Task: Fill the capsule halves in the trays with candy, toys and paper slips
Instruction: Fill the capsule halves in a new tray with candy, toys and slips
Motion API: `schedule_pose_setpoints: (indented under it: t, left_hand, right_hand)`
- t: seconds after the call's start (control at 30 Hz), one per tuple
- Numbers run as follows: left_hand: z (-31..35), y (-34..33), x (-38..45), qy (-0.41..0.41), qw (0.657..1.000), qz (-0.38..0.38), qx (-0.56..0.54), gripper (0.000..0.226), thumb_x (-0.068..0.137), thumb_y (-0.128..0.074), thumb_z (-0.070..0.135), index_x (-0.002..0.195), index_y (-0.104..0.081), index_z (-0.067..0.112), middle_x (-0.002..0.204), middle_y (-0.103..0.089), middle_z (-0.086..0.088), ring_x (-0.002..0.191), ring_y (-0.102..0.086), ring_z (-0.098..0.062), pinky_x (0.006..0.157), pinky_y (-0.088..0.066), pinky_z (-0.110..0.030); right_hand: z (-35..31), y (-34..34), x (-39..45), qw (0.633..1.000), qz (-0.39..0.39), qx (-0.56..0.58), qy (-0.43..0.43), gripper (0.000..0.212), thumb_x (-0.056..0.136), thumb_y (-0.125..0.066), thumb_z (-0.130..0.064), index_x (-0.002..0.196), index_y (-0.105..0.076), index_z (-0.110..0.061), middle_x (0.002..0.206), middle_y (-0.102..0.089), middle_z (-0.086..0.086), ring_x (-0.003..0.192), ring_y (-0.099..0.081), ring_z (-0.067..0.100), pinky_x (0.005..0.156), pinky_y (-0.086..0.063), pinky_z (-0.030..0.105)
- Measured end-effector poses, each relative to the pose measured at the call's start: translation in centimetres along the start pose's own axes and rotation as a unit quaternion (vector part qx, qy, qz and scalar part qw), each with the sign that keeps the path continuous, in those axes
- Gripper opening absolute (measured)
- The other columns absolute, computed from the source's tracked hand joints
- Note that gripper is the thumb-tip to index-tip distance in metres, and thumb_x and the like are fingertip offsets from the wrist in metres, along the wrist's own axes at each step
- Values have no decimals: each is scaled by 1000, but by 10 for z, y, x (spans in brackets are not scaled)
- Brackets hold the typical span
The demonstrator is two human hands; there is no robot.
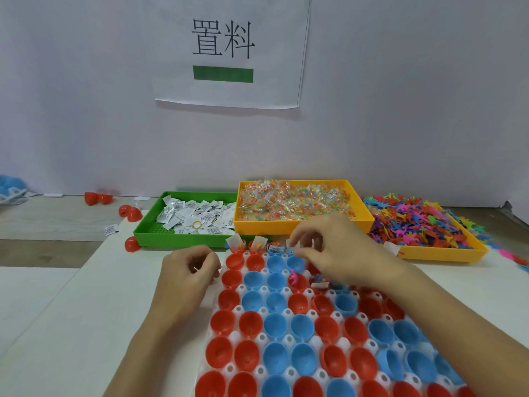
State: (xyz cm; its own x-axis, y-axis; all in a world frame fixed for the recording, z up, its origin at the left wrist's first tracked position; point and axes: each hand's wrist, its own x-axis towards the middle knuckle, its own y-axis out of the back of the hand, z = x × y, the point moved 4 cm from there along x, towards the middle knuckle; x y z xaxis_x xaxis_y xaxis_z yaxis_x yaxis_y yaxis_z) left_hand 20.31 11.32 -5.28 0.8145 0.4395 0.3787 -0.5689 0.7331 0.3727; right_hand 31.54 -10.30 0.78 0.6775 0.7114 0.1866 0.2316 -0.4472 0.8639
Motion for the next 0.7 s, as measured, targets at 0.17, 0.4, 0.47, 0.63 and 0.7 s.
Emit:
schedule_pose_setpoints:
  t: [0.17,0.4,0.47,0.63,0.7]
  left_hand:
    - [0,0,0,3,1000,2,-2,24,76,-52,22,55,-63,16,58,-62,-4,55,-55,-7,53,-42,-17]
    - [0,1,1,11,1000,4,-6,25,75,-51,23,55,-63,16,57,-63,-1,56,-57,-8,53,-43,-17]
    - [0,1,1,11,1000,2,-8,25,76,-51,23,55,-63,15,56,-63,-2,56,-57,-8,53,-43,-17]
    - [1,1,0,15,1000,-2,-9,25,75,-51,23,56,-63,13,57,-63,-4,56,-56,-8,53,-43,-19]
    - [0,0,0,18,1000,-3,-12,25,76,-51,23,56,-63,12,57,-63,-4,56,-56,-9,54,-44,-21]
  right_hand:
    - [28,27,35,993,100,2,-56,11,94,-66,-25,103,-71,-29,89,-65,-16,75,-60,4,65,-44,16]
    - [60,27,75,981,45,-53,-184,24,86,-78,-24,108,-74,-15,115,-69,5,106,-63,21,90,-53,36]
    - [63,26,79,980,49,-57,-184,19,86,-78,-21,103,-75,-14,115,-70,6,105,-63,20,90,-53,35]
    - [64,29,80,979,100,-55,-168,12,94,-67,-17,99,-77,-14,111,-73,4,94,-62,16,80,-48,29]
    - [62,32,75,978,136,-24,-156,16,97,-64,-21,106,-76,-14,107,-73,2,90,-60,12,79,-45,27]
